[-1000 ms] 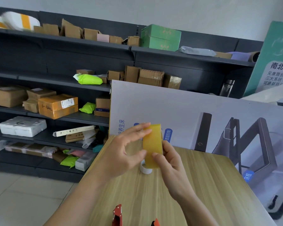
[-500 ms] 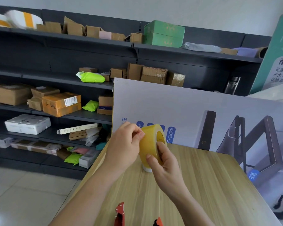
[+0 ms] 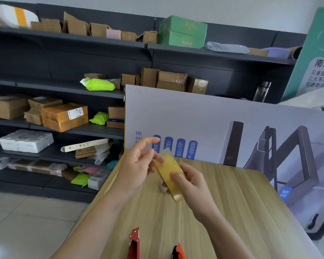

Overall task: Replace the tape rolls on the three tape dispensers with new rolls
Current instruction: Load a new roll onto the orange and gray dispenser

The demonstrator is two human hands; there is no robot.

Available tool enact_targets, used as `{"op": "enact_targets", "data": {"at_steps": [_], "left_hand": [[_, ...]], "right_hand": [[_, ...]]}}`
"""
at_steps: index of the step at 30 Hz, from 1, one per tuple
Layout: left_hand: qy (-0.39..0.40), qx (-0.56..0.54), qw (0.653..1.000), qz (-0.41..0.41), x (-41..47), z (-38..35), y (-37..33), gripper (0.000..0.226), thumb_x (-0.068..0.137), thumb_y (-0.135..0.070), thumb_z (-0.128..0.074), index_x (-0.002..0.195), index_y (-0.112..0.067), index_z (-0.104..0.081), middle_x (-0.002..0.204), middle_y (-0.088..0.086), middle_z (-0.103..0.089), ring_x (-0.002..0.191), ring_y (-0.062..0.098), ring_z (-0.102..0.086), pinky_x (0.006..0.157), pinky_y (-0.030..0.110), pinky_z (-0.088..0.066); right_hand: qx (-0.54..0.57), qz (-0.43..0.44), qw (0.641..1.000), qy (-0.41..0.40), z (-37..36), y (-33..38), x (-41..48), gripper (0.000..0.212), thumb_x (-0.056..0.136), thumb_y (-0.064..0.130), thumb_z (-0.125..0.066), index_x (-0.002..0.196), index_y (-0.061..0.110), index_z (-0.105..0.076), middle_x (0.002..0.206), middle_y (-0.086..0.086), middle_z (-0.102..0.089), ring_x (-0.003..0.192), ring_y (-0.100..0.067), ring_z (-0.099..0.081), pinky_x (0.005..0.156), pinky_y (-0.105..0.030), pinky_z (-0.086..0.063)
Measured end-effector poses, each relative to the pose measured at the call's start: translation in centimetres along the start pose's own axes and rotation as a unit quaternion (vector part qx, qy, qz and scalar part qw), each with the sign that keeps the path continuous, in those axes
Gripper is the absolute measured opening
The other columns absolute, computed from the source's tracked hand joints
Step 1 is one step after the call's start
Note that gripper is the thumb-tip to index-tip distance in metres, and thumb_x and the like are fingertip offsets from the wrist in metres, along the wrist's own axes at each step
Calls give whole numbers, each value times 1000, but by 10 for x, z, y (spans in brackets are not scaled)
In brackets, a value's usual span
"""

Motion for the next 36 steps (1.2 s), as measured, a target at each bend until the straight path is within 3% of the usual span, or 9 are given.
{"op": "enact_targets", "data": {"at_steps": [4, 9, 13, 18, 22, 26, 30, 33, 36], "left_hand": [[104, 77, 990, -63, 1, -2, 5, 54, 97, 4, -41, 101, -41, -71, 93, 1, -69, 78, 19, -59, 71, 25, -50], [238, 130, 961, -52, -6, -18, 17, 57, 95, 7, -44, 117, -40, -65, 118, -14, -57, 104, 20, -57, 91, 38, -48], [305, 72, 950, 6, -14, -28, 34, 32, 90, 3, -54, 103, -18, -75, 118, -5, -67, 115, 14, -60, 97, 33, -49], [245, 13, 967, 67, -23, -39, 65, 26, 84, -1, -67, 72, -23, -74, 98, 12, -71, 88, 19, -64, 78, 29, -52], [232, -60, 956, 168, -48, -55, 106, 10, 90, -17, -63, 81, -15, -63, 97, 35, -60, 79, 30, -58, 77, 41, -46], [179, -137, 926, 301, -71, -69, 144, 7, 90, -14, -61, 83, -12, -61, 71, 11, -63, 68, 25, -66, 63, 32, -52], [56, -187, 887, 419, -95, -74, 189, 5, 93, -11, -59, 95, -8, -63, 72, 8, -65, 66, 21, -61, 60, 31, -53], [-29, -235, 844, 482, -115, -74, 217, 10, 95, -10, -55, 103, -7, -61, 79, 12, -65, 76, 25, -62, 67, 36, -51], [-64, -272, 801, 529, -132, -81, 233, 10, 97, -11, -51, 100, -9, -60, 72, 14, -70, 68, 26, -66, 59, 39, -54]], "right_hand": [[13, -54, 998, 35, 6, -6, -3, 36, 74, 26, -55, 101, 5, -67, 74, 3, -67, 64, -3, -64, 58, -15, -49], [-42, -113, 990, 73, 14, -16, -7, 37, 68, 30, -54, 87, 1, -67, 68, -1, -63, 64, -7, -56, 65, -23, -43], [-25, -178, 979, 98, 19, -32, -11, 53, 61, 29, -58, 97, -9, -62, 74, -12, -61, 70, -21, -56, 65, -31, -44], [16, -250, 963, 95, 27, -62, -22, 45, 65, 24, -61, 104, 4, -69, 84, -9, -63, 73, -19, -60, 63, -29, -48], [90, -303, 948, 28, 39, -88, -36, 35, 71, 16, -67, 104, 4, -66, 75, -6, -67, 59, -14, -63, 50, -25, -48], [98, -327, 939, -37, 52, -119, -52, 36, 82, 20, -72, 113, 3, -63, 77, -6, -65, 64, -14, -61, 60, -29, -51], [-58, -277, 952, -113, 61, -136, -69, 39, 82, 45, -71, 111, 21, -60, 106, 8, -65, 96, -7, -61, 82, -25, -48], [-225, -168, 949, -146, 57, -136, -83, 38, 76, 55, -71, 97, 25, -59, 98, 13, -60, 97, -2, -54, 81, -21, -44], [-319, -144, 937, -18, 31, -153, -93, 49, 62, 74, -58, 76, 28, -52, 79, 15, -56, 85, -5, -52, 75, -20, -41]]}}
Point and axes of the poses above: each hand's wrist, its own x-axis towards the middle knuckle, its own z-axis out of the back of the hand, y = z × x, the point moved 7 cm from there along x, towards the middle knuckle
